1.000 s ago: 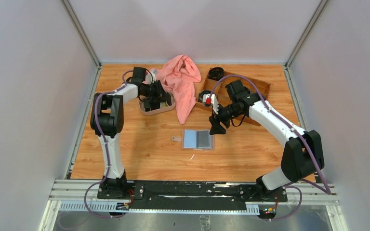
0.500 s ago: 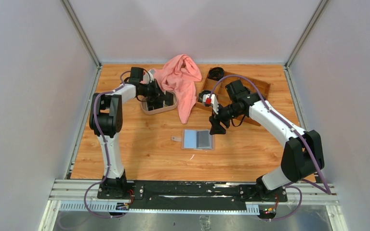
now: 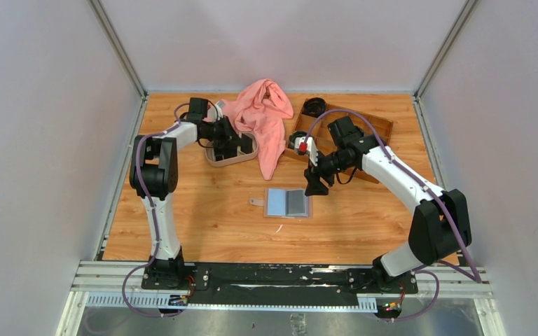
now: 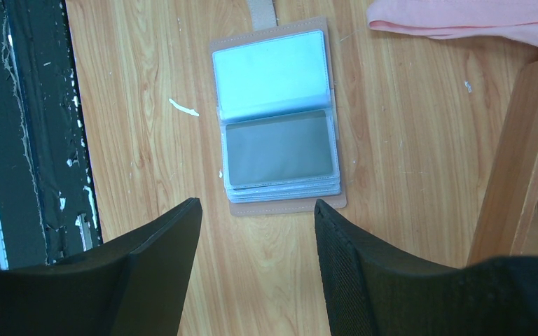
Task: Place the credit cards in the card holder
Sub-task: Pick up the credit card from the storage box.
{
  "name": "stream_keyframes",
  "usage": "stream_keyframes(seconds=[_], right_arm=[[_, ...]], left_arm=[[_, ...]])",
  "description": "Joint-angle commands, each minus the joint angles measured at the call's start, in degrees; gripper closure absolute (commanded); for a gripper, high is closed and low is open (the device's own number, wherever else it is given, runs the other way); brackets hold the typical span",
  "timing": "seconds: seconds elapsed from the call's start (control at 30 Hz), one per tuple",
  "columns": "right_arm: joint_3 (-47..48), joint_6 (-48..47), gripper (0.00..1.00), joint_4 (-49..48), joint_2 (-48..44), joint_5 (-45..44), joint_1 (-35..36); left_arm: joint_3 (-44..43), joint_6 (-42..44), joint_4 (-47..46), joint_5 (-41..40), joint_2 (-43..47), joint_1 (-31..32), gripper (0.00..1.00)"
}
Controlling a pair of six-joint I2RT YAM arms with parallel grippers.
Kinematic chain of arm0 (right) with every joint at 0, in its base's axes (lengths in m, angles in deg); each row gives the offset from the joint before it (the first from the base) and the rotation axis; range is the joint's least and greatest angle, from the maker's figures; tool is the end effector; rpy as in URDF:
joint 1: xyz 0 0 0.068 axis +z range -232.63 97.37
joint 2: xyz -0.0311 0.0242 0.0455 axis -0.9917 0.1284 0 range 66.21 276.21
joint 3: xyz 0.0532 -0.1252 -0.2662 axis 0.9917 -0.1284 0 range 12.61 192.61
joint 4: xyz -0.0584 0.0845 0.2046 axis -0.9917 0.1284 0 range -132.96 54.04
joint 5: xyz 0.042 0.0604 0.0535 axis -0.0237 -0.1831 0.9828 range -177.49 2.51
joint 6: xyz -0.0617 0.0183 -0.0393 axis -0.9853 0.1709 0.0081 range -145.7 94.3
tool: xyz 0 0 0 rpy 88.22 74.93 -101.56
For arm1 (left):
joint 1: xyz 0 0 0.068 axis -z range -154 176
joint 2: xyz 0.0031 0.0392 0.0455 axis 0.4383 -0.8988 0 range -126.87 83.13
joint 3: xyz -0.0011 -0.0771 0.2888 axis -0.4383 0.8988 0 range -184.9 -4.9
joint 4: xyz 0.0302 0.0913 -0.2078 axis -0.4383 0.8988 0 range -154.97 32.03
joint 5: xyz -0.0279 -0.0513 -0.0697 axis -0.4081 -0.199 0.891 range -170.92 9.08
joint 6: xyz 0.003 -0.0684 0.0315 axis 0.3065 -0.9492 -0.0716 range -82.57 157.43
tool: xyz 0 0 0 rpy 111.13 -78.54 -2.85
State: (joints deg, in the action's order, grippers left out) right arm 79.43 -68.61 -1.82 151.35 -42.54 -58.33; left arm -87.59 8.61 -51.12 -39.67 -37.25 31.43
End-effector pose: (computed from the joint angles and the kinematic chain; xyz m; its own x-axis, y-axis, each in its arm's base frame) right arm 0.2313 0.1537 0.2918 -0.1538 -0.5981 -0.7865 -0.9874 0.1230 0.0996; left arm 0.4398 -0.0840 0.1882 -0.9141 -0.2770 -0.2962 0.0445 0.6575 -0.7521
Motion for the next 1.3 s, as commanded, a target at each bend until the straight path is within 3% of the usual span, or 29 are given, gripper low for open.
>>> stream_keyframes(seconds=[0.0,1.27], right_arm=[[-0.91,-0.59,0.36,1.09,0.73,-0.21,-0.48],[-0.97,-0.84,0.36,1.13,0.81,-0.21,-0.51]], left_arm=[[-0.87,1.07,2.04,1.28,-1.01,-0.57,0.83],[-0.31,-0.16,1.05,3.13,-0.64,-3.05,0.88]])
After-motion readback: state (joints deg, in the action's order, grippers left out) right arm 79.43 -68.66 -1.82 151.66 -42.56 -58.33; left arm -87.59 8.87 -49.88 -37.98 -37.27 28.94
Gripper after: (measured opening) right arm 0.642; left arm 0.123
